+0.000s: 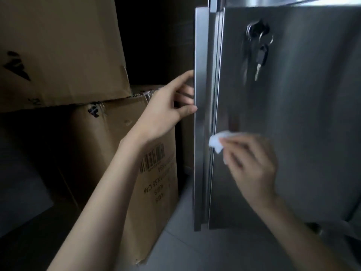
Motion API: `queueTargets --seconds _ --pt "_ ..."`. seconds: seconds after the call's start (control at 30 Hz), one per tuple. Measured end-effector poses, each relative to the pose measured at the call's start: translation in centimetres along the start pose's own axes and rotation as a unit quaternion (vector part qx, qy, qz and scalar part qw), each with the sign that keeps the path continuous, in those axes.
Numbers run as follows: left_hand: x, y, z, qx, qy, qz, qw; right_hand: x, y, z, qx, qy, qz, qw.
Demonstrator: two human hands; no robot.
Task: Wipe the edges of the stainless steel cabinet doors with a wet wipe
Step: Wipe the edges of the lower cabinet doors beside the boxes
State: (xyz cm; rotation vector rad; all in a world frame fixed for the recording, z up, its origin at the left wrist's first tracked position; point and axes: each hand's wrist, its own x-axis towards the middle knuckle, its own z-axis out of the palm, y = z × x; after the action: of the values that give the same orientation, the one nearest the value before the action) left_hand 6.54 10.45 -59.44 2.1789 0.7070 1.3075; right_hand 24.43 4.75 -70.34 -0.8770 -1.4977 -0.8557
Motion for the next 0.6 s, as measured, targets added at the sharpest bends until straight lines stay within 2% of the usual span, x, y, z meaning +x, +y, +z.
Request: queueTargets --seconds 0.03,0.1,0.2,0.3,0.4,0.5,0.6 --pt "-0.1 0.7 -0.3 -0.003 0.001 0.002 1.0 2.5 0.2 -0.5 -0.013 0.037 0.002 0.999" --pt "-0.2 2.1 -0.6 -0.054 0.019 0.002 0.998 5.6 -0.1 -0.9 -0.027 0.062 0.002 0.998" --pt "-0.2 4.2 -0.6 -0.13 0.05 0.0 0.99 5.9 -1.2 -0.3 -0.022 0.028 0.038 0.999" --pt "-0.2 5.4 -0.2 -0.092 0.06 0.006 0.994 6.4 -2.0 0.1 -0.012 0.021 0.032 0.999" --pt "-0.5 5.8 0.0 -0.088 0.07 0.005 0.994 10.9 -2.3 0.1 -0.011 0.087 0.013 0.996" --pt "-0.8 6.0 0.0 -0.089 0.07 0.019 0.993 14.9 -3.0 0.2 0.005 0.144 0.034 0.989" --pt "-1.1 6.2 -0.1 -0.086 0.07 0.028 0.993 13.8 -3.6 -0.1 -0.007 0.131 0.043 0.99"
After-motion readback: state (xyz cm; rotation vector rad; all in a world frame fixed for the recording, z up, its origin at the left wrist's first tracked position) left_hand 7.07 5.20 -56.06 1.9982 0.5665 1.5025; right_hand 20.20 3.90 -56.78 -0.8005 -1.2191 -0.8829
